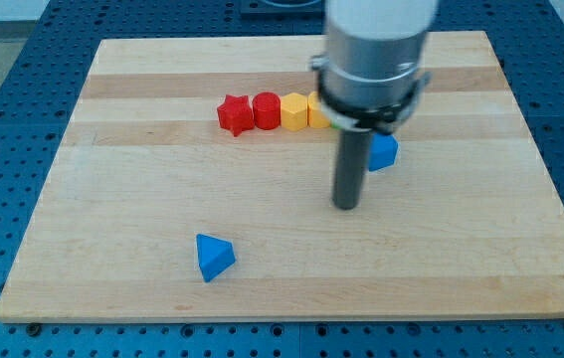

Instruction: Move the blue triangle to the bottom right of the blue cube

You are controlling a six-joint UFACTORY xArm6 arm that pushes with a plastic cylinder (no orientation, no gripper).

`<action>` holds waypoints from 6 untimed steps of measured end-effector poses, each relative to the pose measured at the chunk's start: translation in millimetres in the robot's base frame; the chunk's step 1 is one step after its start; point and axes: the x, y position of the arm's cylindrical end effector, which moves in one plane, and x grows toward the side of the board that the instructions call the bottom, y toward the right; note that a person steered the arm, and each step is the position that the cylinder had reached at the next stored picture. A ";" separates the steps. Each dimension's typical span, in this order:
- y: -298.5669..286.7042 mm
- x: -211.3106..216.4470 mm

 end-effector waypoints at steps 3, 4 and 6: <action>-163.5 14.6; -213.4 36.3; -223.3 99.3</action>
